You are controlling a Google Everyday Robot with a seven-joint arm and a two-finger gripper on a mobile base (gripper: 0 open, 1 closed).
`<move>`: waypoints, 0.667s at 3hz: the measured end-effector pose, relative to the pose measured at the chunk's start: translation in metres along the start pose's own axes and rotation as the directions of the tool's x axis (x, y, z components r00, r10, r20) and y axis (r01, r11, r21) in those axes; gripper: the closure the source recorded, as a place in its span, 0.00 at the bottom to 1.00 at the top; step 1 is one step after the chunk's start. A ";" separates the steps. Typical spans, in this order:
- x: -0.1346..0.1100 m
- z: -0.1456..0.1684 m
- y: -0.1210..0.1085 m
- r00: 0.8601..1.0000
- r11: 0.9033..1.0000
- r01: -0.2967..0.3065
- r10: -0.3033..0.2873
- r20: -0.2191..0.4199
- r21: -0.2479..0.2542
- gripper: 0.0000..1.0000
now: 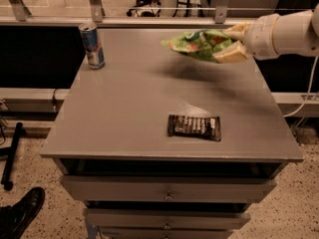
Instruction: Move green rice chip bag near rxbar chocolate
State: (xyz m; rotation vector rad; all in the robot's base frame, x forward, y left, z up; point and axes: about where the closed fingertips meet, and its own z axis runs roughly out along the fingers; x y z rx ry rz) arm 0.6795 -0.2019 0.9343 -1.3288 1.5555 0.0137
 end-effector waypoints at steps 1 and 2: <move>0.002 -0.027 0.045 0.991 0.989 0.131 -0.129 0.035 -0.068 1.00; -0.001 -0.046 0.072 0.985 0.982 0.164 -0.158 0.071 -0.096 1.00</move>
Offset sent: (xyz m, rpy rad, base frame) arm -0.1234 -0.0024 -0.0233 -0.0842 -0.0592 0.2357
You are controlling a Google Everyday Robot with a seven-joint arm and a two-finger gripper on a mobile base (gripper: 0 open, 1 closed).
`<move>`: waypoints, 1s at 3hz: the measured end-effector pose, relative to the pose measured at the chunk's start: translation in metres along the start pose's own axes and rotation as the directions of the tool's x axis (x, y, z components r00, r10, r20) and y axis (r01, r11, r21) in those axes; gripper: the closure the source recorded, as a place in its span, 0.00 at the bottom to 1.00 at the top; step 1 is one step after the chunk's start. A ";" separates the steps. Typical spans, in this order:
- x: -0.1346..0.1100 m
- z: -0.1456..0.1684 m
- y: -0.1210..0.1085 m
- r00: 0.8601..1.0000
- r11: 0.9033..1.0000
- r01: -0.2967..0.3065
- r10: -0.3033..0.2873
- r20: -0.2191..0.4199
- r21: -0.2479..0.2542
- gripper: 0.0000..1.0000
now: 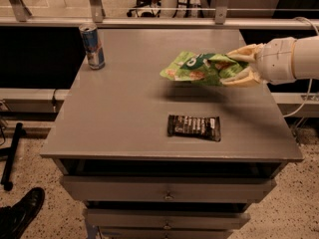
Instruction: Move green rice chip bag near rxbar chocolate
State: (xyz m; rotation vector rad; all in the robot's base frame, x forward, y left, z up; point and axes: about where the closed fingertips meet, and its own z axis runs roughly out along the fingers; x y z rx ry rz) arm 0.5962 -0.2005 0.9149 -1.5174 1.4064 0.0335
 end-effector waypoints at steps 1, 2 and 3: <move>-0.004 -0.013 0.030 1.000 0.999 -0.002 0.003 0.020 -0.037 1.00; 0.000 -0.020 0.053 1.000 0.998 -0.022 0.023 0.020 -0.062 1.00; -0.001 -0.025 0.069 1.000 0.996 -0.027 0.028 0.011 -0.086 0.84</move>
Offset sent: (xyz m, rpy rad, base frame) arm -0.0771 -0.0125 -0.0406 0.0147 0.0960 0.0339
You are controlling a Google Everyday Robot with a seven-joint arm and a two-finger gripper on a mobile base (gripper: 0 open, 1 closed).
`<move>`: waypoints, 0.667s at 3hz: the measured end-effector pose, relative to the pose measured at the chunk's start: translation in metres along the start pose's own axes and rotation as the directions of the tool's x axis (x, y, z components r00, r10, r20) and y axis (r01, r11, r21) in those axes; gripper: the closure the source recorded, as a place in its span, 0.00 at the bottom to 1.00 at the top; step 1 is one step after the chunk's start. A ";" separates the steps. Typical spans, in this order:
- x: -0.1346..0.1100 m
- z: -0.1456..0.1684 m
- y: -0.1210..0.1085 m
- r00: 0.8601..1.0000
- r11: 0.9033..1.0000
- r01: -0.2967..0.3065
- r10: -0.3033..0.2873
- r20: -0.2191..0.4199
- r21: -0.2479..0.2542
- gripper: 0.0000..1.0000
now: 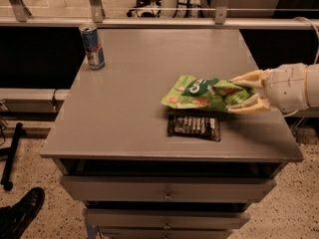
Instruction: Move green rice chip bag near rxbar chocolate
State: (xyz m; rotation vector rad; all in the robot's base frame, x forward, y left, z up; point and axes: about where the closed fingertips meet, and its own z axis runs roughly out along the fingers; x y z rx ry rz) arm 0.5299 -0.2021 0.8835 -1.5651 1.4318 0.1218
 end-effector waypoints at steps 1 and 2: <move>0.000 -0.002 0.011 1.000 1.000 -0.004 0.004 -0.006 -0.014 0.60; -0.001 -0.004 0.017 1.000 1.000 -0.008 0.008 -0.010 -0.023 0.37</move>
Offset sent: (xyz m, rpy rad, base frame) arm -0.0248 -0.0034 -0.0088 -0.0145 0.0329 -0.0024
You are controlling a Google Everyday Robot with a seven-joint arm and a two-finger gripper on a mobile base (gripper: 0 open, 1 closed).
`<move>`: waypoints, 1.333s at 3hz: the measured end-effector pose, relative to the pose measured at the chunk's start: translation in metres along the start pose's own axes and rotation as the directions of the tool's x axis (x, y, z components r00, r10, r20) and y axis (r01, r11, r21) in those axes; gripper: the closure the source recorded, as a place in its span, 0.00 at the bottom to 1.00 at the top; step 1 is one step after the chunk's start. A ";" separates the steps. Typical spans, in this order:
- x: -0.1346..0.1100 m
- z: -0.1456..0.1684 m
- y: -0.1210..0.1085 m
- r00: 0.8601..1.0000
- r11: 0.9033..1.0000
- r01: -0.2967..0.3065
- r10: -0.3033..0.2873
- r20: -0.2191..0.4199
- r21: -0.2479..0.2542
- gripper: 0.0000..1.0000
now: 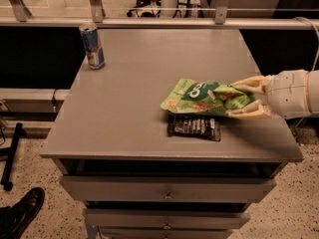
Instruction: Move green rice chip bag near rxbar chocolate
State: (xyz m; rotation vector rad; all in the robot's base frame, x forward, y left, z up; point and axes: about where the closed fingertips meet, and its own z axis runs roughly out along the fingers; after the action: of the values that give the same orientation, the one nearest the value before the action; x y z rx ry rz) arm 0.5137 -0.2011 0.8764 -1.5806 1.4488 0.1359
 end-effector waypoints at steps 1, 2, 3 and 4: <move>0.000 -0.002 0.005 1.000 1.000 -0.006 0.006 -0.012 -0.003 0.06; -0.004 -0.010 0.000 1.000 1.000 0.009 -0.009 -0.026 0.010 0.00; -0.022 -0.037 -0.021 0.996 0.995 0.079 -0.076 -0.048 0.055 0.00; -0.068 -0.083 -0.064 0.985 0.977 0.168 -0.163 -0.047 0.133 0.00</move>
Offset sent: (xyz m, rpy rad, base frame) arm -0.0070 -0.0086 -0.0017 -0.0246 0.0126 -0.0380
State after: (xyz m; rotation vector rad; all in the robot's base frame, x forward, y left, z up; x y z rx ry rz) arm 0.5052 -0.2193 0.9996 -1.5899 1.3177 -0.0877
